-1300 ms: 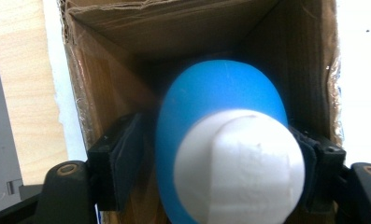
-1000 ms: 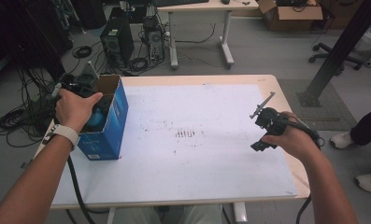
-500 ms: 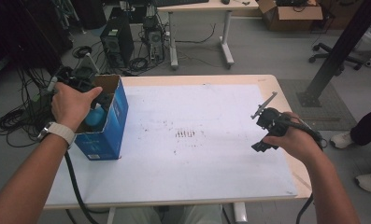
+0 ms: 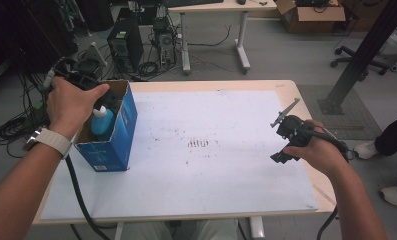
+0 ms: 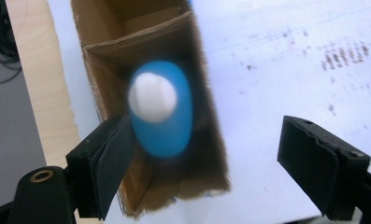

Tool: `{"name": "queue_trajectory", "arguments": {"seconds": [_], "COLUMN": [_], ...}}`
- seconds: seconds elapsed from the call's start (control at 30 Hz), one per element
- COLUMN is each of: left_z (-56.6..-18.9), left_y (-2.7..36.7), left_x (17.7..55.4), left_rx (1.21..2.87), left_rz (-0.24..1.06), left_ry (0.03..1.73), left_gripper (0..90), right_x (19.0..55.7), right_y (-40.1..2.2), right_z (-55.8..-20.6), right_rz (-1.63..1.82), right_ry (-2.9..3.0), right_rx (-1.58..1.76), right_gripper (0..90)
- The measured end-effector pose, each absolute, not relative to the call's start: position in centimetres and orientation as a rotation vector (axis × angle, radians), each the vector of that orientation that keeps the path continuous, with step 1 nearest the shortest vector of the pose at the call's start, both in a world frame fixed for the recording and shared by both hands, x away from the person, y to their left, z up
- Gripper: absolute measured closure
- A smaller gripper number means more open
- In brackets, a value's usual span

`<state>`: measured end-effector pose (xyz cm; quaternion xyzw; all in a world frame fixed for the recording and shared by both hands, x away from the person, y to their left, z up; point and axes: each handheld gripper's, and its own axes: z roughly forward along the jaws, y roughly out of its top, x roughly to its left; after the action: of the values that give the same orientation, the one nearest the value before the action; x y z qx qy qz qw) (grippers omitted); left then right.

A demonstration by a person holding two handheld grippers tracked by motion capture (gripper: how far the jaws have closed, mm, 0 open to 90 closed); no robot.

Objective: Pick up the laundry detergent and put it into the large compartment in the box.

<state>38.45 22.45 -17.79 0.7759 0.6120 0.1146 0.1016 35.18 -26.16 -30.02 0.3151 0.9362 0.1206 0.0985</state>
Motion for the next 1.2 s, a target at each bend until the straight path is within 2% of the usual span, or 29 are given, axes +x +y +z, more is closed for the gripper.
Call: {"name": "queue_trajectory", "arguments": {"seconds": [0.5,0.97,1.13,1.2], "left_z": [-14.5,-14.3,-14.5,-14.6], "left_y": [18.5,15.7,14.7,14.3], "left_x": [35.6,34.3,34.2,34.1], "left_rx": [2.414,2.518,2.554,2.562], "left_rz": [0.333,0.307,0.285,0.272], "left_ry": [1.604,1.460,1.417,1.394], "left_gripper": [19.8,18.8,13.1,5.5], "right_x": [34.9,34.8,34.9,34.9], "right_y": [-25.9,-25.7,-25.6,-25.5], "right_z": [-29.5,-29.4,-29.4,-29.4], "right_rz": [0.364,0.362,0.363,0.363], "right_ry": [2.760,2.761,2.762,2.761], "right_rx": [0.924,0.924,0.923,0.924], "right_gripper": [9.2,9.2,9.2,9.2]}}
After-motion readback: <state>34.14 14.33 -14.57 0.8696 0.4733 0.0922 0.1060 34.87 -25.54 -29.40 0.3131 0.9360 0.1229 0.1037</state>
